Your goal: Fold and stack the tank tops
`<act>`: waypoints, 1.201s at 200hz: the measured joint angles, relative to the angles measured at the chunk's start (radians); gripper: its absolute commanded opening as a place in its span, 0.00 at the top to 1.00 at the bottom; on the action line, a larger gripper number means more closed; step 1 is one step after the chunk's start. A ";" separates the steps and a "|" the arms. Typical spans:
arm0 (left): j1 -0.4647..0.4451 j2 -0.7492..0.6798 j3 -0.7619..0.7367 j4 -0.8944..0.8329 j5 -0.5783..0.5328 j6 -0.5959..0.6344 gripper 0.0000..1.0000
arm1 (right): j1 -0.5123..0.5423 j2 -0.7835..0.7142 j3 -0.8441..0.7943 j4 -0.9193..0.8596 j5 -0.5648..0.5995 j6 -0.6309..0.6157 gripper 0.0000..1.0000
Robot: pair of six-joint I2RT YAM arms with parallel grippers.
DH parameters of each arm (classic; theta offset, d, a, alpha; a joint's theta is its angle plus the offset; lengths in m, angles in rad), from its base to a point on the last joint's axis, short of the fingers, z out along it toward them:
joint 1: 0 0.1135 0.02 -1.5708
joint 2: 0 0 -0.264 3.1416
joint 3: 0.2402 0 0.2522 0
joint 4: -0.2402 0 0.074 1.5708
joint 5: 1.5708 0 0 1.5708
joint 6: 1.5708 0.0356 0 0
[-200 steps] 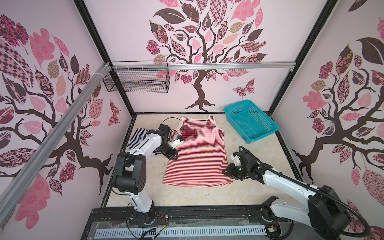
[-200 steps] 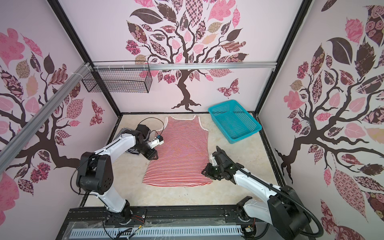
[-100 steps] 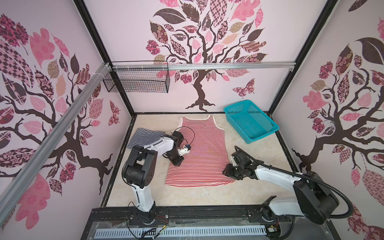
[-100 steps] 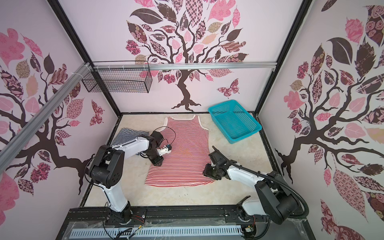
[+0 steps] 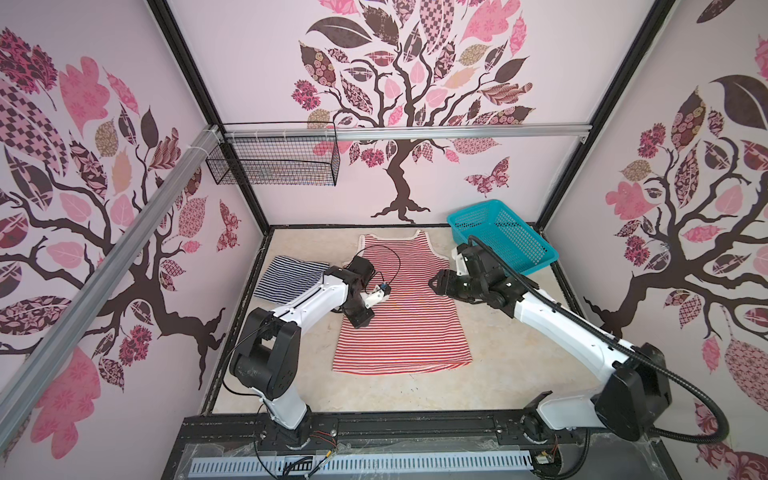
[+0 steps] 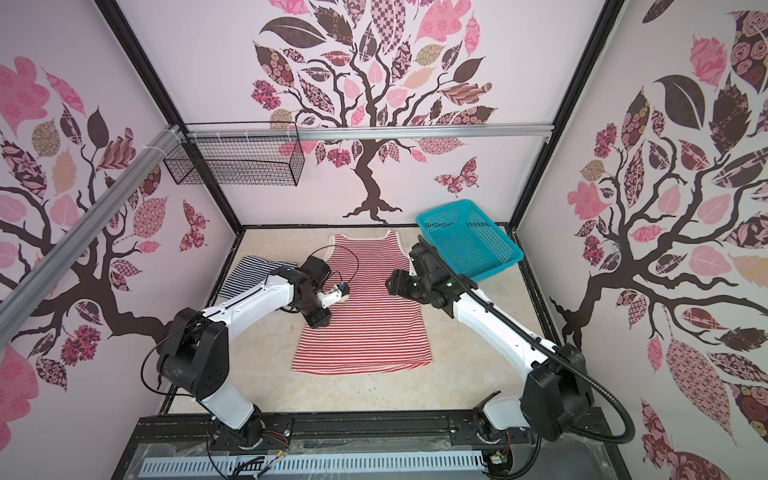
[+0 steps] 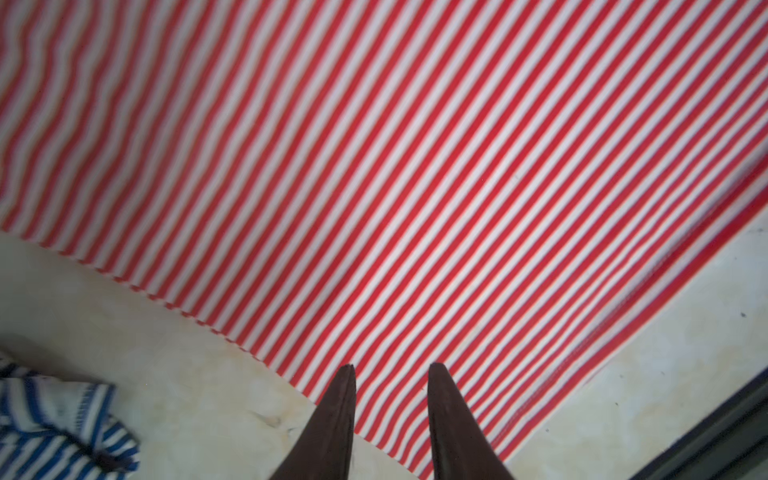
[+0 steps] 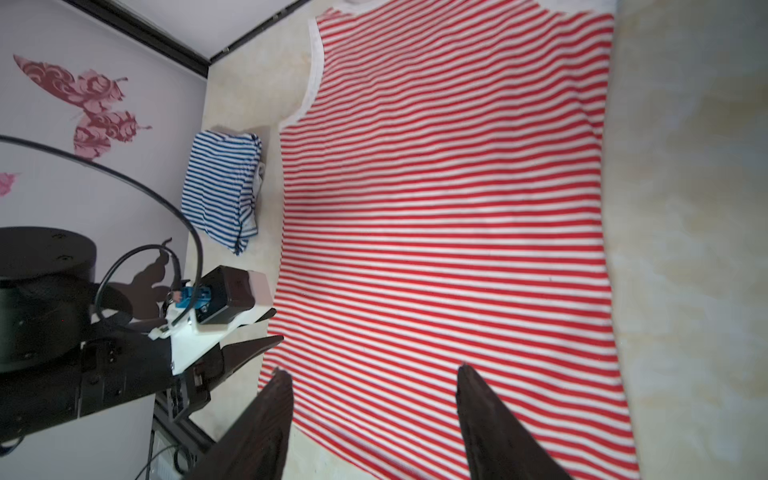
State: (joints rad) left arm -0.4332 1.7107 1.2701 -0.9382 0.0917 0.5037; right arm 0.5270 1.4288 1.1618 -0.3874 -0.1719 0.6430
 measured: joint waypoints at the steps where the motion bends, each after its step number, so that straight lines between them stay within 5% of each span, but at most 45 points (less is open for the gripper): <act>1: 0.001 0.003 0.005 0.002 0.000 -0.001 0.67 | 0.000 0.007 0.005 0.002 -0.001 0.000 0.35; 31: 0.085 0.174 0.249 0.074 0.019 -0.059 0.67 | 0.003 0.133 -0.011 0.046 -0.034 0.040 0.35; 81: 0.144 0.501 0.621 0.073 0.037 -0.115 0.67 | 0.093 0.126 -0.240 0.127 -0.070 0.166 0.35; 129: 0.134 0.610 0.726 0.048 0.016 -0.131 0.68 | 0.167 0.056 -0.363 0.184 -0.063 0.237 0.35; 178: 0.134 0.622 0.679 0.032 -0.029 -0.109 0.69 | 0.156 0.011 -0.438 0.162 -0.018 0.254 0.35; 240: 0.101 0.401 0.289 0.089 -0.029 -0.093 0.69 | 0.008 -0.001 -0.448 0.101 -0.022 0.183 0.34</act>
State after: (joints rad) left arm -0.3317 2.1113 1.5593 -0.8494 0.0624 0.4110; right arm 0.5354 1.4277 0.7139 -0.2859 -0.1936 0.8265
